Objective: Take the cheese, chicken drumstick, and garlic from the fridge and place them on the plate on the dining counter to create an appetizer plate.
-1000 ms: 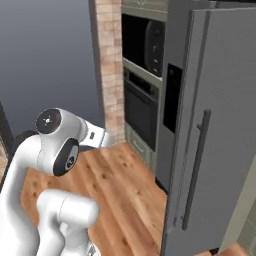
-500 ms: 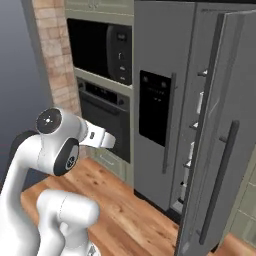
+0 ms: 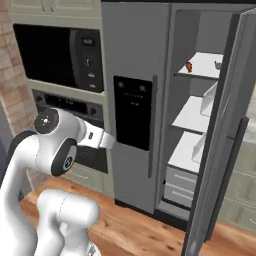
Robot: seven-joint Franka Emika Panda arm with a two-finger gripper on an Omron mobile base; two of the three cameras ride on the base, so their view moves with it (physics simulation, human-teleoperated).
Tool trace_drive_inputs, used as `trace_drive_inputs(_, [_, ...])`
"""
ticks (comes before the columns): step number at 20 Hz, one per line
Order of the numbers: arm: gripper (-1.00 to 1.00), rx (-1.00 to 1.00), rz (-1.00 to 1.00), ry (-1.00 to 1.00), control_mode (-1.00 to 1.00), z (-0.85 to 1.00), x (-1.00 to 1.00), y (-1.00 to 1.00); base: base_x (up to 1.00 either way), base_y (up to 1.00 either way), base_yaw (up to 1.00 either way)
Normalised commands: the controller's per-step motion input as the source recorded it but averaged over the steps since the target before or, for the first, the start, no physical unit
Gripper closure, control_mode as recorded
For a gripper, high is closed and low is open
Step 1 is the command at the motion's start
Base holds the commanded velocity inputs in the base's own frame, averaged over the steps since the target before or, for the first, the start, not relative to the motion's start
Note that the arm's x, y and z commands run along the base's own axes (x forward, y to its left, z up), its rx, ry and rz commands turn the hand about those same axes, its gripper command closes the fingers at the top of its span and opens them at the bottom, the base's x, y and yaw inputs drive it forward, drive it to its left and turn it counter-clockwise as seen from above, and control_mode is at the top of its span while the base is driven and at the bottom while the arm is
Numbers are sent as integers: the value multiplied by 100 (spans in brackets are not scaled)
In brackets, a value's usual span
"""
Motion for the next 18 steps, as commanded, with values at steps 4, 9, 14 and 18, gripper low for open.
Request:
trace_drive_inputs(4, [-100, 0, 0, 0, 100, 0, 0, 0, 66, -8, -47])
trace_drive_inputs(9, [-100, 0, 0, 0, 100, 0, 0, 0, 71, -3, -43])
trace_drive_inputs(14, [-100, 0, 0, 0, 100, 0, 0, 0, 55, 1, -39])
trace_drive_inputs(18, [-100, 0, 0, 0, 100, 0, 0, 0, 26, 0, -37])
